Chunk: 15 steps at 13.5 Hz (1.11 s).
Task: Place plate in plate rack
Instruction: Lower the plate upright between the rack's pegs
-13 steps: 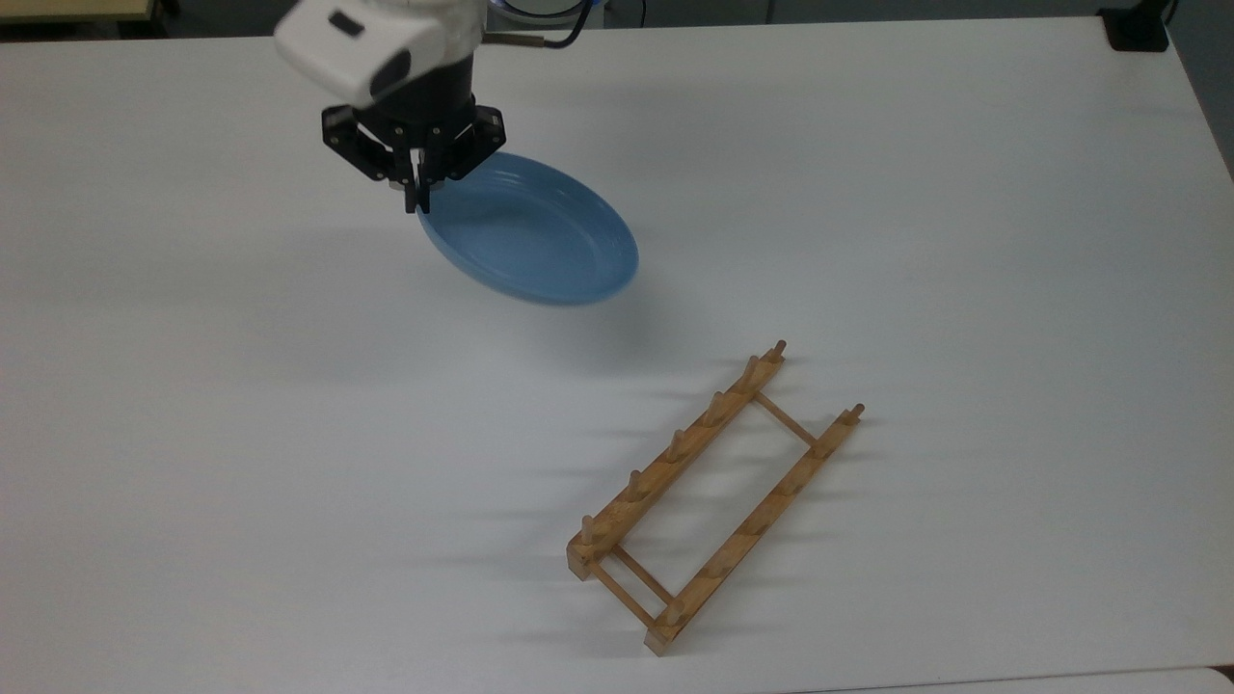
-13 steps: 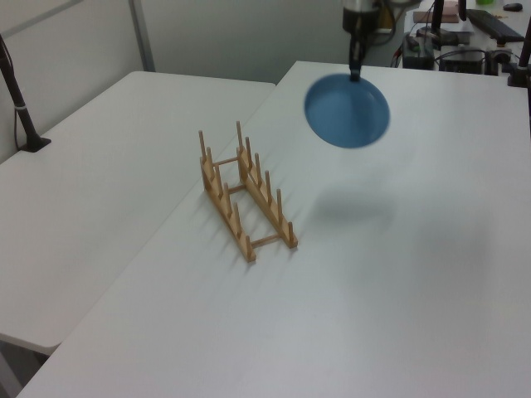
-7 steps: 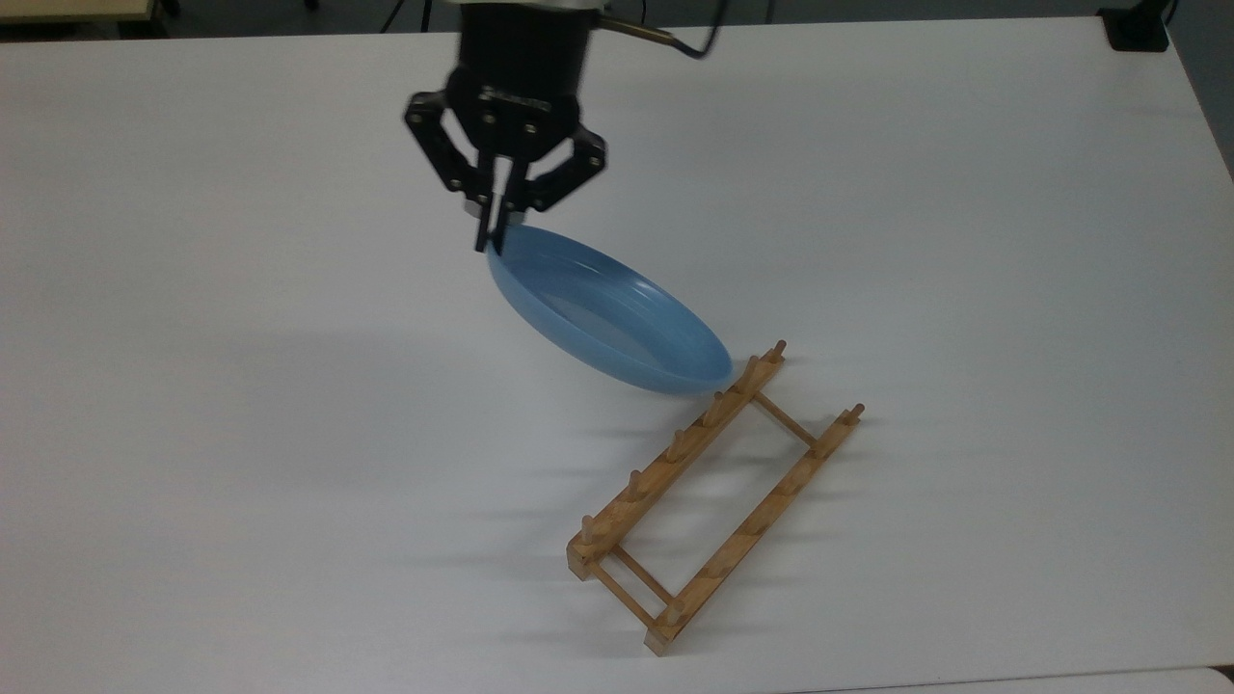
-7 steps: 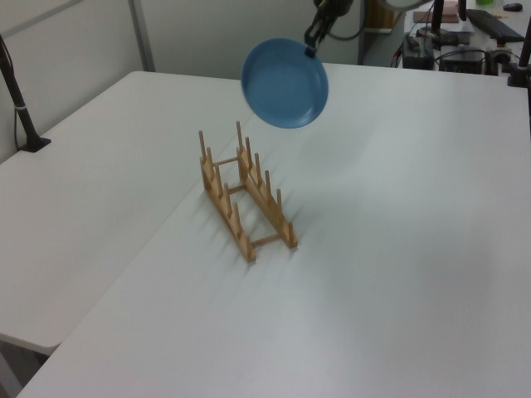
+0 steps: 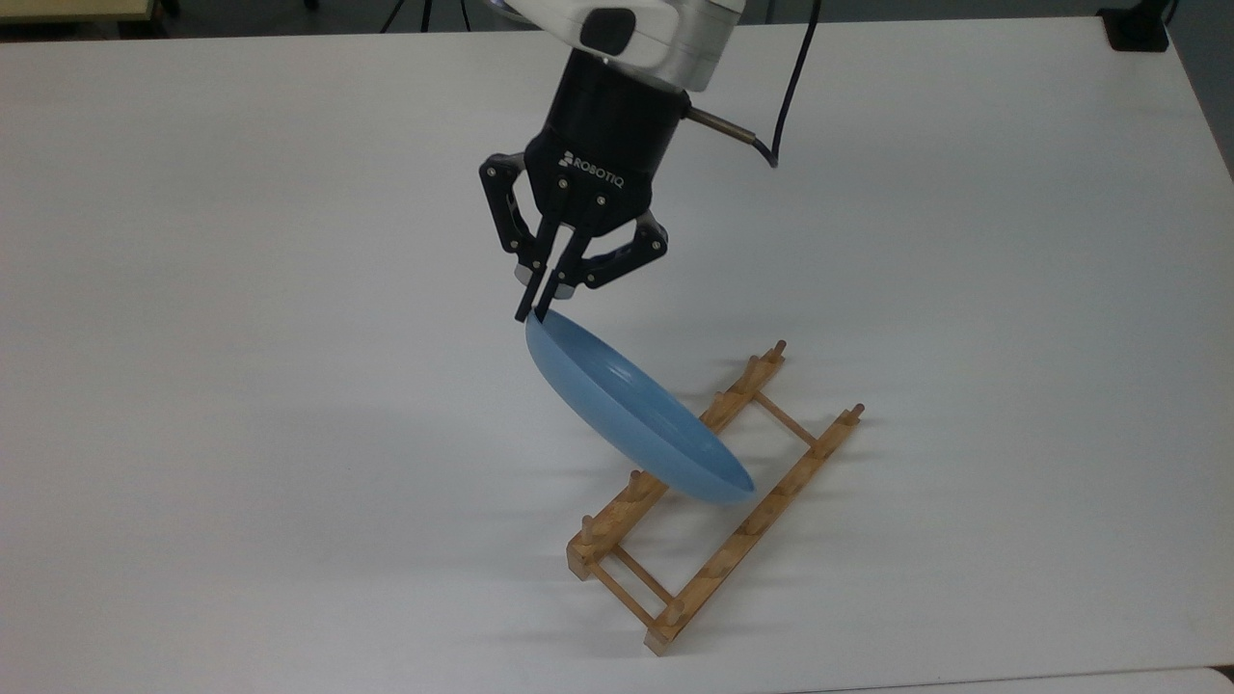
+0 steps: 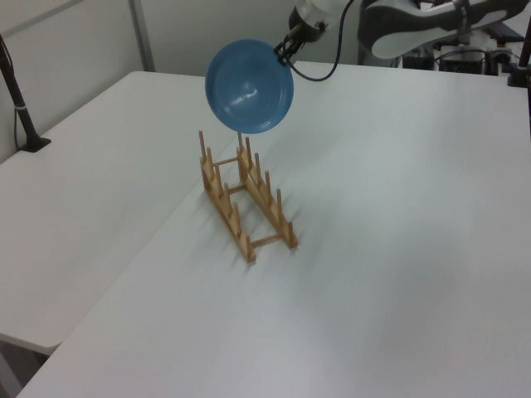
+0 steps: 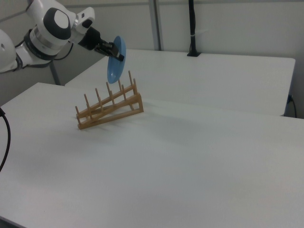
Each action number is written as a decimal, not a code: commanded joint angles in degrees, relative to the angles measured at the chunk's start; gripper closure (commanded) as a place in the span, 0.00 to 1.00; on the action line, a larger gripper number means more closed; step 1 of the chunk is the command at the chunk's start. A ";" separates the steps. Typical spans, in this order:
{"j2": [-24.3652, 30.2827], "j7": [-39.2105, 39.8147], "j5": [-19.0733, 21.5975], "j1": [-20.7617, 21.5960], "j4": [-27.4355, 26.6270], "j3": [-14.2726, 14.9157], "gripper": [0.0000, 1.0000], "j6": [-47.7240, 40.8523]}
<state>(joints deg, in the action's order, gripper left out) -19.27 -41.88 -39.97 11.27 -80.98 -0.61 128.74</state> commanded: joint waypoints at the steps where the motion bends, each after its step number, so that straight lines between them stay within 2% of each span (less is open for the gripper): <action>1: -2.08 -6.01 -7.38 1.65 0.91 0.44 1.00 3.35; 5: -4.19 -6.81 -11.00 2.18 0.91 0.44 1.00 4.24; 8: -6.03 -6.81 -11.53 3.49 0.91 0.44 1.00 4.24; 11: -7.88 -8.21 -14.07 4.29 0.82 0.44 1.00 4.24; 14: -9.55 -12.25 -20.56 5.26 0.73 0.44 0.93 4.24; 15: -9.90 -13.22 -22.06 5.43 0.73 0.44 0.81 4.24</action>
<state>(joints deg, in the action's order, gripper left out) -27.75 -51.23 -57.12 15.75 -80.95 -0.70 131.88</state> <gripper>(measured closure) 0.938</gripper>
